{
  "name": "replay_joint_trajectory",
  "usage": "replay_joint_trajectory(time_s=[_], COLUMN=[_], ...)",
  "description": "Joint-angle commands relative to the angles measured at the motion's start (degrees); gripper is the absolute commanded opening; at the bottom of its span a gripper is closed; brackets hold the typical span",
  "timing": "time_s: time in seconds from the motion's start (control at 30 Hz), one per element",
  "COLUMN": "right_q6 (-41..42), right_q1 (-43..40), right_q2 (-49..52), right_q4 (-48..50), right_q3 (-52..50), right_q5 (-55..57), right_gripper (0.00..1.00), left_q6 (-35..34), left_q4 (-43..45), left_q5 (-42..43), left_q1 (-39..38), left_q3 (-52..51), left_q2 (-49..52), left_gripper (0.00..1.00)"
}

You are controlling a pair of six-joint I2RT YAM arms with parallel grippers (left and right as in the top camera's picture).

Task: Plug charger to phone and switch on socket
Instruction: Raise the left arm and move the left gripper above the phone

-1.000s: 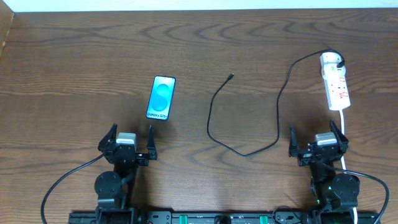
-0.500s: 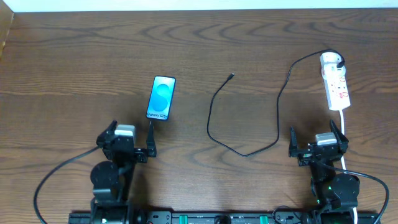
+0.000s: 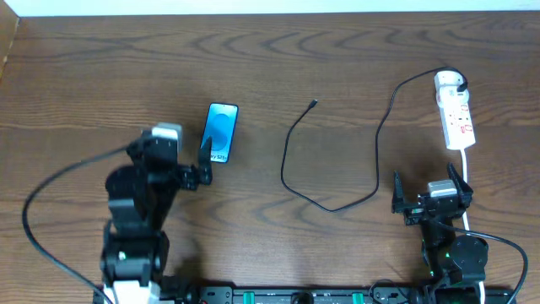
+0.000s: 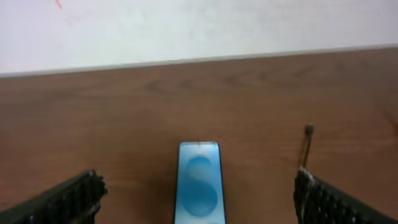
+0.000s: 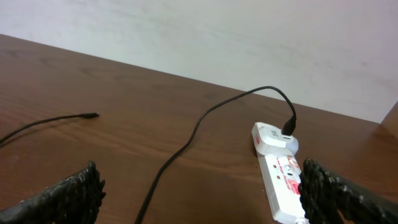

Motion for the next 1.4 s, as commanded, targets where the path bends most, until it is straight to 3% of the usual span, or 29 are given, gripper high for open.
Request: replay_joint_trajectory(time_s=[0.0,0.43,0.93,1.2,1.37], right_q6=[0.7,0.7,0.7,0.7,0.7], right_q1=[0.4,0.4,0.4,0.4,0.4], right_q2=[-0.2,-0.2,-0.2,-0.2,-0.2], right_q4=[-0.2,-0.2,-0.2,-0.2,-0.2], right_q3=[-0.1,-0.1,-0.1,-0.1,-0.1], right_q5=[-0.6,-0.6,-0.6,-0.6,-0.6], right_gripper=[0.99,0.99,0.99,0.99,0.99], left_q6=[-1.1,-1.1,0.0,2.0,2.0], left_q4=[-4.1,-27.7,-46.7,-62.4,-62.3], left_q5=[3.2,3.3,3.3,2.9,2.9], left_q1=[-0.3,-0.3,-0.4,-0.4,-0.4], left_q3=[8.1,36.1,60.1,74.9,76.0], left_q2=[6.1,27.6,47.3,58.1,59.5], left_gripper=[0.99,0.99,0.99,0.99,0.99])
